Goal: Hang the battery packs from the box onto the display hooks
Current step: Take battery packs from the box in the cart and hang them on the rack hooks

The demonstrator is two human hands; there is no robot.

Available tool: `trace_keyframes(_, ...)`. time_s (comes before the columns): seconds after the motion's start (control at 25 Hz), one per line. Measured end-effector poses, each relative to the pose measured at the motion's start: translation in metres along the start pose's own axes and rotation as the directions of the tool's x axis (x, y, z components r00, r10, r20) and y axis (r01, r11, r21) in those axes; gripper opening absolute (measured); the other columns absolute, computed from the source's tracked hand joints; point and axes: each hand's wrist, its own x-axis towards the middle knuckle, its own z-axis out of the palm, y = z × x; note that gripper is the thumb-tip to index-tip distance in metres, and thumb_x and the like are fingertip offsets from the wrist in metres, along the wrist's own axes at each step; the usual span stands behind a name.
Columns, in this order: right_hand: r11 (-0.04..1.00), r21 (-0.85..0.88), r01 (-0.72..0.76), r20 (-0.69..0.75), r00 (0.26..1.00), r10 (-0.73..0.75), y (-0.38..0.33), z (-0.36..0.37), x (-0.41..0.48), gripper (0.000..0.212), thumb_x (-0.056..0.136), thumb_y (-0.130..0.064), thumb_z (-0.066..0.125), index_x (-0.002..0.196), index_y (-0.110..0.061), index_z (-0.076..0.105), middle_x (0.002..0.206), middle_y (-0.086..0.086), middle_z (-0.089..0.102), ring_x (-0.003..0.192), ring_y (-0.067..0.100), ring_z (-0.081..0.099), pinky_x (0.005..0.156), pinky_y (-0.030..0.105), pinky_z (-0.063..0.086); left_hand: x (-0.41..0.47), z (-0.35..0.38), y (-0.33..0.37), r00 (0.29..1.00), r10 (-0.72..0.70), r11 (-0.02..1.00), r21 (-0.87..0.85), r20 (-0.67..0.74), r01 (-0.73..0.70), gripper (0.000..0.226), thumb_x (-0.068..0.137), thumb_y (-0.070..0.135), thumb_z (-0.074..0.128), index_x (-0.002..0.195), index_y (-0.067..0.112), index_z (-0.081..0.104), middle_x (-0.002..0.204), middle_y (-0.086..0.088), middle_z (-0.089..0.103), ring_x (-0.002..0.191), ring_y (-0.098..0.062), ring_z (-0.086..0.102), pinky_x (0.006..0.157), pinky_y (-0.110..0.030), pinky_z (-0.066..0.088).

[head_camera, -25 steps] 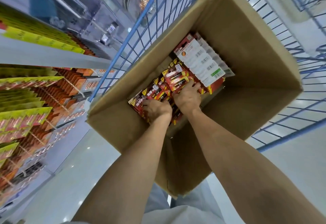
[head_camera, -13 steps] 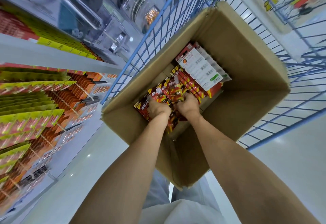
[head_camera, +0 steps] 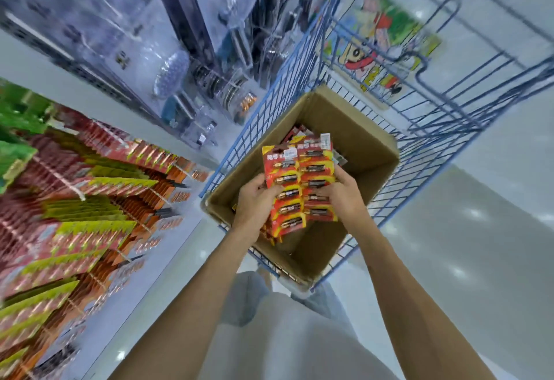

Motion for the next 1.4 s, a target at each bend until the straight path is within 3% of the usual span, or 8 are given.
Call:
trace_keyframes(0.08, 0.996, 0.080, 0.034, 0.026, 0.999, -0.036, -0.022, -0.005, -0.027, 0.045, 0.089, 0.013, 0.056, 0.111, -0.024, 0.070, 0.100, -0.002, 0.080, 0.099, 0.024, 0.076, 0.079, 0.039, 0.062, -0.019, -0.007, 0.017, 0.999, 0.033, 0.998, -0.054, 0.044, -0.030, 0.018, 0.098, 0.017, 0.067, 0.096, 0.033, 0.072, 0.081, 0.012, 0.079, 0.072, -0.008, 0.077, 0.062, -0.023, 0.059)
trace_keyframes(0.2, 0.979, 0.172, 0.106, 0.037, 0.993, -0.114, -0.047, -0.009, -0.062, 0.048, 0.087, 0.014, 0.057, 0.118, -0.020, 0.069, 0.108, 0.006, 0.079, 0.102, 0.030, 0.075, 0.084, 0.048, 0.061, -0.050, -0.017, 0.037, 0.992, 0.095, 0.988, -0.130, 0.082, -0.084, 0.020, 0.099, 0.020, 0.066, 0.108, 0.035, 0.075, 0.103, 0.001, 0.081, 0.094, -0.024, 0.078, 0.089, -0.047, 0.061)
trace_keyframes(0.28, 0.969, 0.189, 0.158, 0.052, 0.984, -0.171, -0.060, -0.014, -0.080, 0.046, 0.089, 0.010, 0.058, 0.121, -0.021, 0.068, 0.111, 0.007, 0.078, 0.103, 0.030, 0.075, 0.088, 0.052, 0.060, -0.071, -0.023, 0.048, 0.980, 0.173, 0.978, -0.140, 0.103, -0.158, 0.023, 0.100, 0.026, 0.065, 0.121, 0.037, 0.069, 0.112, 0.000, 0.079, 0.101, -0.026, 0.077, 0.094, -0.054, 0.059)
trace_keyframes(0.68, 0.895, 0.290, 0.340, 0.158, 0.905, -0.395, -0.107, -0.023, -0.151, 0.032, 0.093, -0.012, 0.065, 0.124, -0.018, 0.067, 0.115, 0.013, 0.076, 0.102, 0.038, 0.074, 0.088, 0.053, 0.059, -0.174, -0.037, 0.080, 0.885, 0.461, 0.856, -0.230, -0.070, -0.464, 0.019, 0.100, 0.020, 0.065, 0.118, 0.027, 0.067, 0.100, 0.001, 0.081, 0.089, -0.022, 0.079, 0.078, -0.040, 0.063)
trace_keyframes(0.88, 0.860, 0.304, 0.411, 0.301, 0.815, -0.496, -0.130, -0.009, -0.185, 0.041, 0.092, -0.016, 0.069, 0.132, -0.012, 0.062, 0.124, 0.018, 0.072, 0.108, 0.042, 0.071, 0.092, 0.057, 0.058, -0.220, -0.048, 0.083, 0.814, 0.543, 0.758, -0.297, -0.206, -0.580, 0.019, 0.100, 0.015, 0.064, 0.118, 0.021, 0.068, 0.104, -0.005, 0.080, 0.091, -0.027, 0.078, 0.080, -0.043, 0.064)
trace_keyframes(1.08, 0.844, 0.314, 0.435, 0.441, 0.720, -0.536, -0.142, 0.022, -0.214, 0.038, 0.093, -0.012, 0.068, 0.130, -0.008, 0.063, 0.122, 0.018, 0.073, 0.108, 0.041, 0.072, 0.091, 0.057, 0.059, -0.268, -0.073, 0.067, 0.730, 0.578, 0.660, -0.318, -0.364, -0.681, 0.023, 0.097, 0.017, 0.069, 0.119, 0.021, 0.068, 0.102, -0.003, 0.081, 0.086, -0.024, 0.079, 0.065, -0.032, 0.063)
trace_keyframes(1.24, 0.870, 0.315, 0.379, 0.531, 0.689, -0.493, -0.146, 0.071, -0.240, 0.039, 0.085, -0.014, 0.071, 0.124, -0.011, 0.067, 0.116, 0.017, 0.075, 0.104, 0.039, 0.073, 0.086, 0.054, 0.060, -0.307, -0.108, 0.051, 0.651, 0.563, 0.597, -0.295, -0.509, -0.746, 0.025, 0.094, 0.017, 0.071, 0.118, 0.020, 0.070, 0.102, -0.004, 0.081, 0.088, -0.025, 0.079, 0.074, -0.040, 0.066)
trace_keyframes(1.4, 0.880, 0.288, 0.379, 0.656, 0.591, -0.469, -0.142, 0.130, -0.273, 0.033, 0.083, -0.014, 0.072, 0.116, -0.014, 0.070, 0.109, 0.013, 0.078, 0.098, 0.037, 0.075, 0.077, 0.048, 0.062, -0.348, -0.153, 0.028, 0.574, 0.525, 0.545, -0.270, -0.629, -0.794, 0.024, 0.096, 0.019, 0.070, 0.120, 0.020, 0.069, 0.111, -0.008, 0.079, 0.098, -0.029, 0.077, 0.081, -0.045, 0.064)
